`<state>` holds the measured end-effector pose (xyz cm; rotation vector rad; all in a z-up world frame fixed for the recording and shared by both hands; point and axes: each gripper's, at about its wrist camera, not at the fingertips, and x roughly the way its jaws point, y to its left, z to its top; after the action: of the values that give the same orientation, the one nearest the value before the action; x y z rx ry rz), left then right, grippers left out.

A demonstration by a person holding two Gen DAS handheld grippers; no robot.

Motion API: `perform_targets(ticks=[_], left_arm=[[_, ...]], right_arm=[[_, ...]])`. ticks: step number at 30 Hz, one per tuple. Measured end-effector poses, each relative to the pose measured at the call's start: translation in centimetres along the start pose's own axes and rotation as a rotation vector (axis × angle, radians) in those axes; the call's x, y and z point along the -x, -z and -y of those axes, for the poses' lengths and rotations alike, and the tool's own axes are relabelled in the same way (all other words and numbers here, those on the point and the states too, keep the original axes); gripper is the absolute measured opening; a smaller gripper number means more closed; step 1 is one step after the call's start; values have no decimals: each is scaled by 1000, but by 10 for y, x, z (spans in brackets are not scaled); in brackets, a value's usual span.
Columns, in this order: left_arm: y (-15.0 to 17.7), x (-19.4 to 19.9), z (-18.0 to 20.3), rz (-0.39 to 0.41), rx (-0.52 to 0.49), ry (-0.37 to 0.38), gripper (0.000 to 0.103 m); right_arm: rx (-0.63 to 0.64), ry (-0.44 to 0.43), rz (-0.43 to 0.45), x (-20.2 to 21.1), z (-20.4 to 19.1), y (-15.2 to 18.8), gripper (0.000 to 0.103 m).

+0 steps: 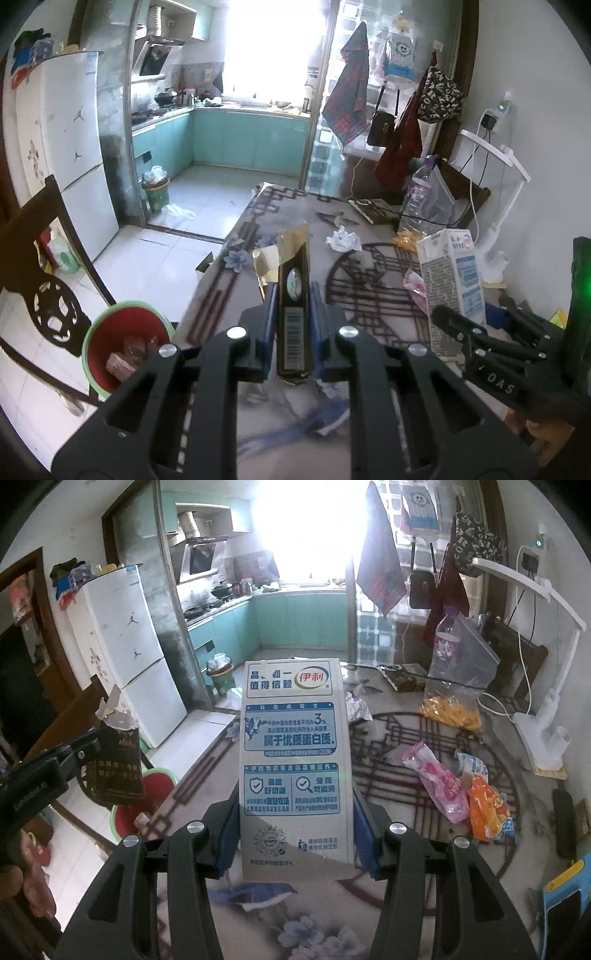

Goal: Collect trash
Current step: 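Carry the milk carton and cigarette pack over the red bucket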

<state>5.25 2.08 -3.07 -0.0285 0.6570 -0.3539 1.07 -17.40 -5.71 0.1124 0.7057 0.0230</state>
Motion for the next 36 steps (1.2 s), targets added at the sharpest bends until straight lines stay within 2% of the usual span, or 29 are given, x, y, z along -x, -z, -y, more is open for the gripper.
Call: perform_targets(ticks=[4,13,20,27,36], left_arm=[[-5,-5,-17,-9,-36,1,16],[-20,-16,-65,-16,-37,50,16],[-23,-24,-98,-31,-38,58,16],[-24,-29,-140,-46,-10,22,16],[-24,-35,-215,-67,85,-85,16]], right_arm=[[1,14,-14,-12,-25,-5,50],[-2,43,-3,-29,-69,-18,50],[5,43,-15,-47,-103,-25,50],[36,-2,-36,-71,-143,-34,50],[118,-109,-92,-114,-207,-44,50]])
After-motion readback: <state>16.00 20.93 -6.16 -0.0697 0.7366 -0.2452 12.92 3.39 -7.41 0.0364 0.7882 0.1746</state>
